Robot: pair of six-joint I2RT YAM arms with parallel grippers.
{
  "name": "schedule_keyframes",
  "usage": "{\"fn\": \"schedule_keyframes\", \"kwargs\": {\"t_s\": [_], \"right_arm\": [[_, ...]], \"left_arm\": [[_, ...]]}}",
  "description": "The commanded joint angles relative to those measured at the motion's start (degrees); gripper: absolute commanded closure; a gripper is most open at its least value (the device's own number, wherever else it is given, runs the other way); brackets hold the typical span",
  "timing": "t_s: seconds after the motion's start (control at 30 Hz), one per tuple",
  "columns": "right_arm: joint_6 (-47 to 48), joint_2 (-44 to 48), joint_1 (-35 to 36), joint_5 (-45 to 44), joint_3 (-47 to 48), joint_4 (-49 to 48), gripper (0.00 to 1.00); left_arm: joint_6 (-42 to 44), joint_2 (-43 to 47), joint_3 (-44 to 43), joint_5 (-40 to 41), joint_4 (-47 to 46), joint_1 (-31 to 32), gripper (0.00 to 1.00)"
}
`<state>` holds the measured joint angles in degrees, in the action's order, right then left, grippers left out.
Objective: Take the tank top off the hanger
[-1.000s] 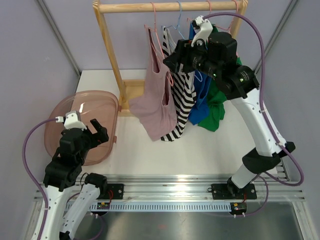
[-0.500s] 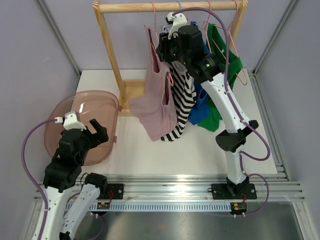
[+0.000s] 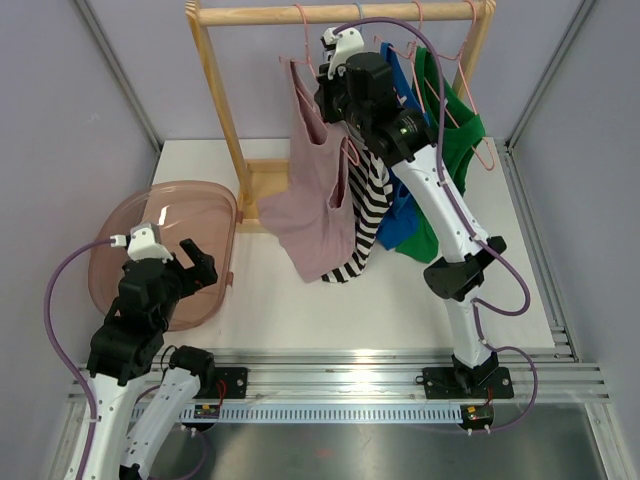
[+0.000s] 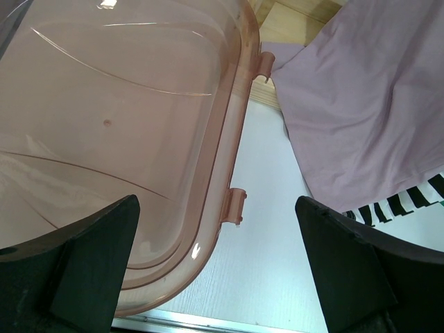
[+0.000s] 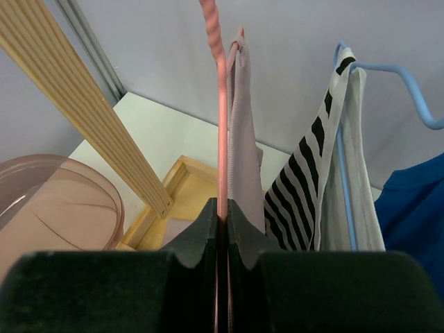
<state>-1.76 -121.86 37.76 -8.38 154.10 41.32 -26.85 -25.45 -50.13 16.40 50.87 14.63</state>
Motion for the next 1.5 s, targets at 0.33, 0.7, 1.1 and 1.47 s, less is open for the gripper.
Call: {"fn": "schedule_keyframes", "kwargs": {"t_s": [0.33, 0.7, 1.1, 1.47], "right_arm": [[-3.51, 8.48, 1.44, -1.37, 1.29, -8.54, 1.0], [-8.78, 19.37, 1.88, 6.35, -13.02, -6.43, 1.0], [-16.86, 51.18, 3.11, 16.02, -54.76, -11.16, 1.0], [-27.94, 84.23, 3.02, 25.0, -88.61, -12.76, 1.0]], "left_arm": [[-0.04, 0.49, -0.06, -0.85, -2.88, 0.22, 0.01], [1.0, 3.13, -0.49, -3.04, -3.14, 0.31, 0.01], [3.48, -5.65, -10.33, -16.05, -8.68, 0.31, 0.01], [2.94, -16.55, -12.8, -9.66, -24.14, 24.63, 0.01]]}}
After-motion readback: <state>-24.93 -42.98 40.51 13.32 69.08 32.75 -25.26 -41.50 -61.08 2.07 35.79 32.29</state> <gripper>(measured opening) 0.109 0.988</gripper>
